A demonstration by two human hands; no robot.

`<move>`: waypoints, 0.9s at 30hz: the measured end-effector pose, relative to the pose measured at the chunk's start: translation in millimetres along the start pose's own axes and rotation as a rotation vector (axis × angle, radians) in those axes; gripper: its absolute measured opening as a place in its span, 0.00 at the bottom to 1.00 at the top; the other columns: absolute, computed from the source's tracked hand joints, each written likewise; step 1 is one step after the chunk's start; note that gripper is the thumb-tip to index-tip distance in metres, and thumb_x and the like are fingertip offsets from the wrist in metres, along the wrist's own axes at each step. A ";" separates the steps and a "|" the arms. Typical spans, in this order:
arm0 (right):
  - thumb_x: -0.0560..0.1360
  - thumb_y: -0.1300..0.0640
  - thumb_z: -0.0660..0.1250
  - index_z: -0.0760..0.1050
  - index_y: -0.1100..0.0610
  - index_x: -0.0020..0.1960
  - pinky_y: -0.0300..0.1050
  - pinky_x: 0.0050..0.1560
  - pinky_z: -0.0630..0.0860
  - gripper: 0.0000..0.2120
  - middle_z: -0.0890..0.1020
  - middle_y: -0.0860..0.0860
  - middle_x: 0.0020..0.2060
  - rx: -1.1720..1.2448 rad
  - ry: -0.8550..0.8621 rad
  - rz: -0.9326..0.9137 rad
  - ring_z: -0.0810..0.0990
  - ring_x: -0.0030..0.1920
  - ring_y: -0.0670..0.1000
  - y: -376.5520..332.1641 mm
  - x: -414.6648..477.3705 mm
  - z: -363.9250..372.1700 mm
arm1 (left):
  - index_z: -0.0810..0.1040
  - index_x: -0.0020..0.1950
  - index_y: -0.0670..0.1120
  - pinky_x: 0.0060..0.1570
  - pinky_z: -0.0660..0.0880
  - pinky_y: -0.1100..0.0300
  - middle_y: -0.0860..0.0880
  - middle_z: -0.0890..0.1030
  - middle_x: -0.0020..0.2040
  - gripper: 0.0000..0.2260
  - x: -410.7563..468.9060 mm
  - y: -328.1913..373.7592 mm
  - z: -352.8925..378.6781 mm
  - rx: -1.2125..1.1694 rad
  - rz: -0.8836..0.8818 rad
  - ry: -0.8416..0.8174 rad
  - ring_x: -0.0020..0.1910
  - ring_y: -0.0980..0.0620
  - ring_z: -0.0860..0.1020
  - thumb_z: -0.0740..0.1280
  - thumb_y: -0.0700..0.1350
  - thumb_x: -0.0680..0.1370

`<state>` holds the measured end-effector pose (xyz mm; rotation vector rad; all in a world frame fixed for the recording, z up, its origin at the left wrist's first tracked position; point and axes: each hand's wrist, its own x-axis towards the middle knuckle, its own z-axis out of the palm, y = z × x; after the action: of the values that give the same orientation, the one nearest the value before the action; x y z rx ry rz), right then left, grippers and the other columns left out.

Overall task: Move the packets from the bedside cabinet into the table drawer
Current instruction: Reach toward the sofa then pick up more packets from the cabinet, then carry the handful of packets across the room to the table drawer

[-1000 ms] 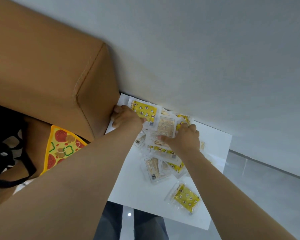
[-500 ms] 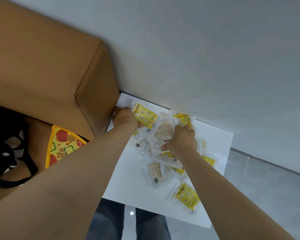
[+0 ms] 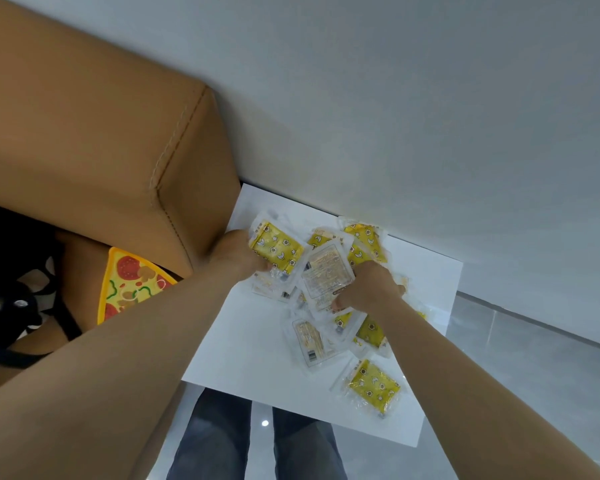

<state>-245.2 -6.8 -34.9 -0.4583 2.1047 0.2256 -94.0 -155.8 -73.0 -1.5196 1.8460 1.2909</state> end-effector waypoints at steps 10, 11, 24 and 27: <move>0.64 0.63 0.75 0.80 0.55 0.48 0.48 0.48 0.80 0.13 0.83 0.51 0.44 0.443 0.033 -0.052 0.81 0.45 0.53 36.8 -22.6 -5.1 | 0.81 0.51 0.43 0.37 0.73 0.61 0.45 0.82 0.48 0.12 -17.5 -0.8 8.9 -0.097 -0.044 0.026 0.44 0.49 0.78 0.75 0.45 0.70; 0.65 0.64 0.75 0.80 0.55 0.48 0.48 0.48 0.79 0.13 0.83 0.51 0.44 0.483 0.058 -0.044 0.81 0.45 0.53 42.1 -25.3 -6.1 | 0.82 0.51 0.42 0.39 0.74 0.59 0.45 0.81 0.49 0.13 -19.4 1.4 13.0 -0.079 -0.043 0.038 0.46 0.48 0.78 0.76 0.46 0.69; 0.67 0.64 0.74 0.79 0.56 0.50 0.40 0.37 0.75 0.13 0.83 0.50 0.44 0.722 0.231 -0.006 0.80 0.42 0.50 85.3 -56.5 -15.2 | 0.76 0.42 0.41 0.38 0.68 0.58 0.41 0.79 0.44 0.09 -54.2 13.0 20.2 -0.030 0.007 0.157 0.47 0.42 0.78 0.74 0.44 0.70; 0.67 0.64 0.73 0.80 0.58 0.52 0.41 0.40 0.76 0.13 0.83 0.50 0.45 0.773 0.265 -0.034 0.82 0.45 0.52 85.0 -77.7 -21.6 | 0.72 0.36 0.43 0.37 0.65 0.60 0.43 0.77 0.40 0.11 -79.6 17.3 6.5 -0.013 0.055 0.189 0.44 0.43 0.77 0.73 0.44 0.71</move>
<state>-258.4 81.9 40.6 -0.0541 2.2338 -0.6858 -86.5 -108.5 -6.7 -1.6588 2.0120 1.2213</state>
